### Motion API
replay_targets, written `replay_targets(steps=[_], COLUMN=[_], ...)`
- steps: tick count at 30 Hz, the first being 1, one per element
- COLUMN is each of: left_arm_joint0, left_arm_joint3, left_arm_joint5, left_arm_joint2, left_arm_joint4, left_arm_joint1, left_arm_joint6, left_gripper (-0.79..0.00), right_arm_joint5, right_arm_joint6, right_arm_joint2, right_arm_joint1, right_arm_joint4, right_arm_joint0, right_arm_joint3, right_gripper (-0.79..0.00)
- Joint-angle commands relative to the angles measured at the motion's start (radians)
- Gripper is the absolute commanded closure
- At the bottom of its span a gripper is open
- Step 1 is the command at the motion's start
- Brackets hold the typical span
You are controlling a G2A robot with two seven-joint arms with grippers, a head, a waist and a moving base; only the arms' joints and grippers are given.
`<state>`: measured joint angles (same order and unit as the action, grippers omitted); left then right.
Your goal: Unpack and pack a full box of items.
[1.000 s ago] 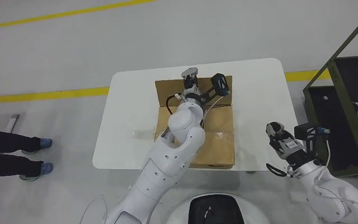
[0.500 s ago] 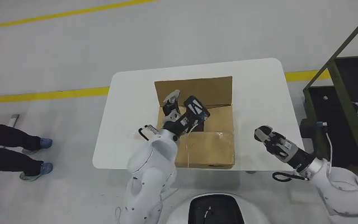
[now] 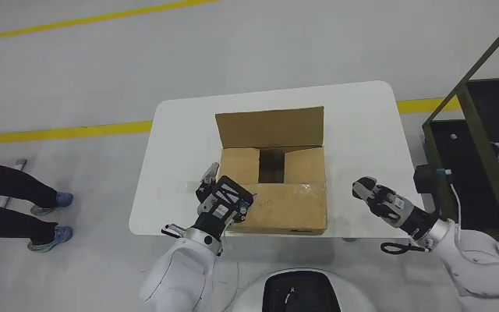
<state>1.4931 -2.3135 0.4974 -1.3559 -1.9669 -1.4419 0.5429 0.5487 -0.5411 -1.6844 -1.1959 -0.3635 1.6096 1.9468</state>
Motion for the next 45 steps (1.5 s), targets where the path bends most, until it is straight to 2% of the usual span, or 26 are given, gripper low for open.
replay_targets(steps=[1, 3, 4, 6, 13, 19, 26, 34, 45], left_arm_joint0=[-0.002, -0.002, -0.002, -0.002, -0.002, -0.002, -0.002, -0.002, -0.002], left_arm_joint3=[0.000, 0.000, 0.000, 0.000, 0.000, 0.000, 0.000, 0.000, 0.000], left_arm_joint5=[0.004, 0.004, 0.004, 0.004, 0.004, 0.004, 0.004, 0.004, 0.004], left_arm_joint2=[0.001, 0.001, 0.001, 0.001, 0.001, 0.001, 0.001, 0.001, 0.001], left_arm_joint4=[-0.001, -0.001, -0.001, -0.001, -0.001, -0.001, -0.001, -0.001, -0.001], left_arm_joint1=[0.000, 0.000, 0.000, 0.000, 0.000, 0.000, 0.000, 0.000, 0.000], left_arm_joint6=[0.003, 0.003, 0.003, 0.003, 0.003, 0.003, 0.003, 0.003, 0.003], left_gripper=[-0.785, -0.785, -0.785, -0.785, -0.785, -0.785, -0.785, -0.785, -0.785], right_arm_joint5=[-0.036, -0.071, -0.086, -0.111, -0.134, -0.146, -0.169, -0.154, -0.119], right_arm_joint6=[-0.021, -0.056, -0.072, -0.113, -0.235, -0.255, -0.266, -0.302, -0.370], right_arm_joint2=[0.009, 0.021, 0.027, 0.052, 0.163, 0.215, 0.258, 0.253, 0.216], right_arm_joint1=[0.002, 0.005, 0.007, 0.009, 0.014, 0.016, 0.020, 0.031, 0.052], right_arm_joint4=[0.021, 0.039, 0.035, 0.033, 0.011, -0.008, -0.031, 0.003, 0.066], right_arm_joint0=[-0.032, -0.078, -0.104, -0.155, -0.304, -0.353, -0.363, -0.327, -0.262], right_arm_joint3=[-0.009, -0.021, -0.028, -0.041, -0.134, -0.183, -0.211, -0.175, -0.102], right_gripper=[0.000, -0.123, -0.117, -0.234, -0.336, -0.339, -0.342, -0.351, -0.320])
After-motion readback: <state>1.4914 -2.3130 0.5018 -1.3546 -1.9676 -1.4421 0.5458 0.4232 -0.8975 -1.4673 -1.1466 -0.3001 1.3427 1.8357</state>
